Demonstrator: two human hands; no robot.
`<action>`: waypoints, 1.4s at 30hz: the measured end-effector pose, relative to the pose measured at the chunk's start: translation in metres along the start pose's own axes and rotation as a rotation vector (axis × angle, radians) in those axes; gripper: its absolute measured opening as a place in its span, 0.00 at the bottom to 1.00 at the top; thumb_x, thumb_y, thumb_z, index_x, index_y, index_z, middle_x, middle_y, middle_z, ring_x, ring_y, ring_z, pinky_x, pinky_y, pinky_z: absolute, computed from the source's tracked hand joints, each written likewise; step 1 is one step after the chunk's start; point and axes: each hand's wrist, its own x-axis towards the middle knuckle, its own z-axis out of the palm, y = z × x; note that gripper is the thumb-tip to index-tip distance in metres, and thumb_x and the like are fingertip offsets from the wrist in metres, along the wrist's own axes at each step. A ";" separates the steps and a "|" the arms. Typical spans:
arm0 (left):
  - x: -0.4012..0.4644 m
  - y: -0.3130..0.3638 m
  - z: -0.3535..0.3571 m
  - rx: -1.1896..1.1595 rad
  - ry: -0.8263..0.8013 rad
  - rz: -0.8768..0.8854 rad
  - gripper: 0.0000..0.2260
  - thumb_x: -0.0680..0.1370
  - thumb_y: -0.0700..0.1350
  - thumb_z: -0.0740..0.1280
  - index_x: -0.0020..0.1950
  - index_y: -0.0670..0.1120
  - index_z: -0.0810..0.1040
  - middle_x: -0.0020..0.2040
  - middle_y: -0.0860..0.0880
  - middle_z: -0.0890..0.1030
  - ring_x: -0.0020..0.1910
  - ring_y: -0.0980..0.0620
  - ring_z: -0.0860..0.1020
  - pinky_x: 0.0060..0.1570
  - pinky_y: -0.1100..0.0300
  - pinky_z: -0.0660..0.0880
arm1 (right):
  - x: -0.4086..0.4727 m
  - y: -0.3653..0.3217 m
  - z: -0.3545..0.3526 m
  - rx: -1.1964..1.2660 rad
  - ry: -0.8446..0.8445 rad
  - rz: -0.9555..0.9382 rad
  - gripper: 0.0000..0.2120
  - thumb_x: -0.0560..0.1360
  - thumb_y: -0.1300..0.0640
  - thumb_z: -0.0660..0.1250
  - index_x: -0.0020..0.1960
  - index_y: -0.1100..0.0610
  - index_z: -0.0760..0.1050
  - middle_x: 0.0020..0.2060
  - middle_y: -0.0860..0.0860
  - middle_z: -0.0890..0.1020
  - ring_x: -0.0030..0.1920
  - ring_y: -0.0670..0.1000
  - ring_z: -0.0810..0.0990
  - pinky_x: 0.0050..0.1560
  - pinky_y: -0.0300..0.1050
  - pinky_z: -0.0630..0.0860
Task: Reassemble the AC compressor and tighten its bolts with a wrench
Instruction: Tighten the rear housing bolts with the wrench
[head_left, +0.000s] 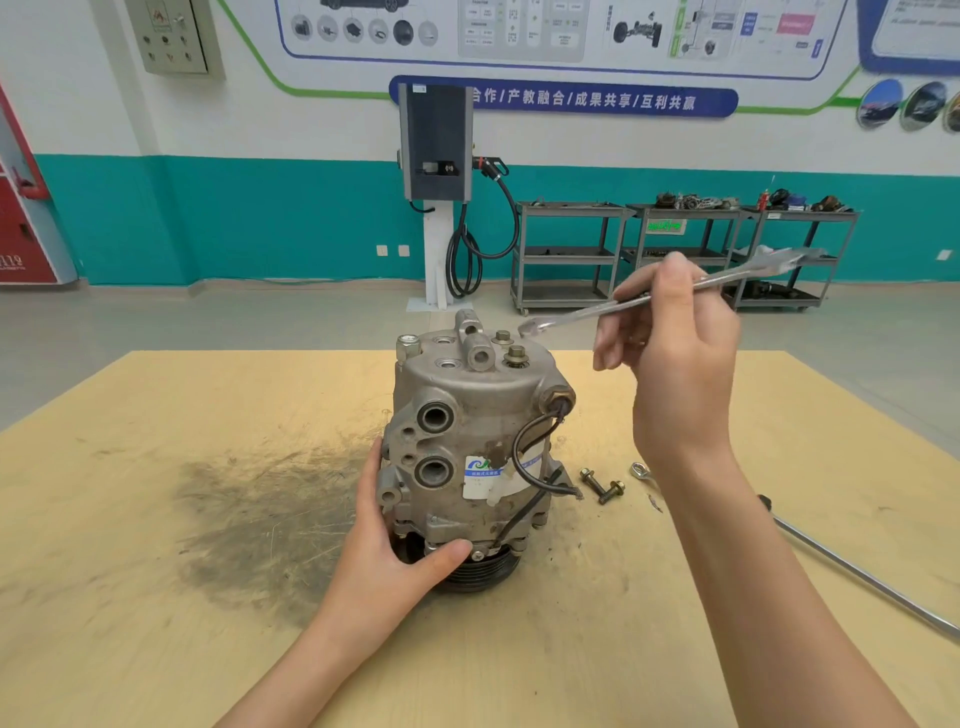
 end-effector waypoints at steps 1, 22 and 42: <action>0.000 0.000 0.000 -0.001 -0.003 0.000 0.51 0.53 0.71 0.77 0.66 0.77 0.48 0.65 0.68 0.73 0.64 0.69 0.73 0.56 0.80 0.67 | 0.002 0.003 -0.002 0.056 0.007 0.081 0.18 0.84 0.53 0.51 0.41 0.57 0.71 0.24 0.49 0.75 0.25 0.49 0.71 0.28 0.43 0.69; -0.003 0.006 0.002 -0.001 0.001 0.001 0.47 0.59 0.57 0.77 0.66 0.73 0.49 0.61 0.72 0.74 0.60 0.74 0.72 0.51 0.82 0.66 | 0.012 0.029 -0.014 0.489 -0.112 0.718 0.18 0.85 0.51 0.51 0.44 0.59 0.72 0.25 0.52 0.74 0.22 0.46 0.68 0.24 0.38 0.69; -0.002 0.005 0.001 0.004 -0.008 -0.012 0.50 0.57 0.63 0.77 0.68 0.73 0.46 0.61 0.75 0.72 0.61 0.74 0.71 0.53 0.82 0.65 | 0.001 0.031 0.002 0.490 -0.012 0.534 0.20 0.83 0.45 0.52 0.42 0.58 0.72 0.22 0.49 0.72 0.22 0.45 0.66 0.23 0.37 0.68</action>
